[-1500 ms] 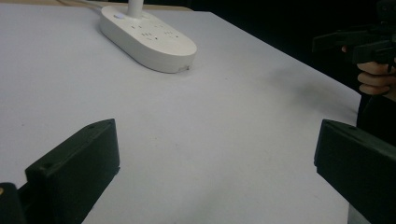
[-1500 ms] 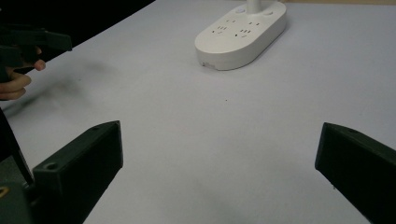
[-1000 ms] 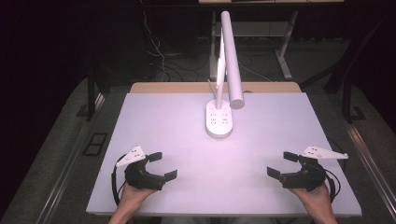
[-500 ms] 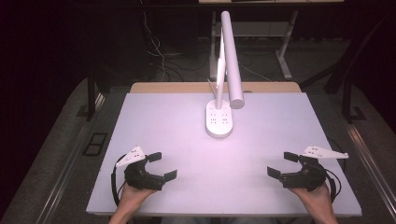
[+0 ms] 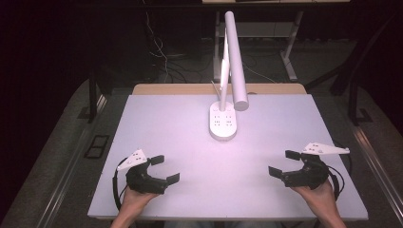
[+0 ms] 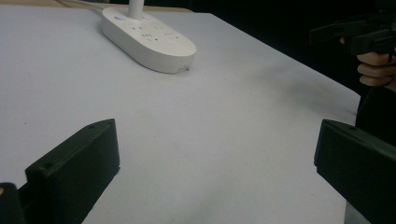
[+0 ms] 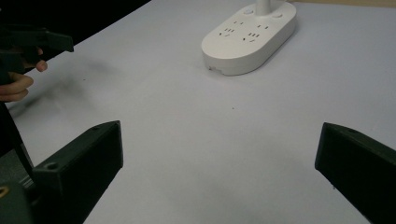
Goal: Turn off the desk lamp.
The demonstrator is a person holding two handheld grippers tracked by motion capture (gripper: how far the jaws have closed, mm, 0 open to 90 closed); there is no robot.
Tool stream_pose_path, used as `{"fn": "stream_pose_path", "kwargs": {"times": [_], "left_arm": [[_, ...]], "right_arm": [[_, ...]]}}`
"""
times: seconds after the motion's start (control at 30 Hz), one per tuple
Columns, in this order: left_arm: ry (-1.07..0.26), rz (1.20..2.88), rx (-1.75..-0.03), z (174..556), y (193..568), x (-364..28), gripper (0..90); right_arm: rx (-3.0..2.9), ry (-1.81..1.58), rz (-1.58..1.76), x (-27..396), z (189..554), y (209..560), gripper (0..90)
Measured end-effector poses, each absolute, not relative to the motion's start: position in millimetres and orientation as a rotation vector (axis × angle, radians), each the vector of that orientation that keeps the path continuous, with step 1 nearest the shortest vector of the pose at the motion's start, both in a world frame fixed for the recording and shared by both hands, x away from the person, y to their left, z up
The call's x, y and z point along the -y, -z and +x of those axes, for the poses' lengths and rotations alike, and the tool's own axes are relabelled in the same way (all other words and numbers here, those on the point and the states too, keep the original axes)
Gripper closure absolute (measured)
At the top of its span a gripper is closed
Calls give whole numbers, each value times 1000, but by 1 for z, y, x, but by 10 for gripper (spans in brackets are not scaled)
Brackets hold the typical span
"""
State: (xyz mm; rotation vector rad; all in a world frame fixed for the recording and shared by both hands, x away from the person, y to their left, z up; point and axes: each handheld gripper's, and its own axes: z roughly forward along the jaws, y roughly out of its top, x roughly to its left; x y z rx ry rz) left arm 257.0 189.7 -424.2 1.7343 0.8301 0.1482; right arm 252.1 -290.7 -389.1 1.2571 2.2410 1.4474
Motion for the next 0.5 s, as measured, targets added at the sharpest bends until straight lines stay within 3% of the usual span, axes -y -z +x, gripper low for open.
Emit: {"fn": "stream_pose_path", "kwargs": {"times": [0.5], "left_arm": [[-146, 1727, -836, 257, 424, -190, 0]], "right_arm": [[-2309, -1428, 1196, 279, 273, 366, 10]]}}
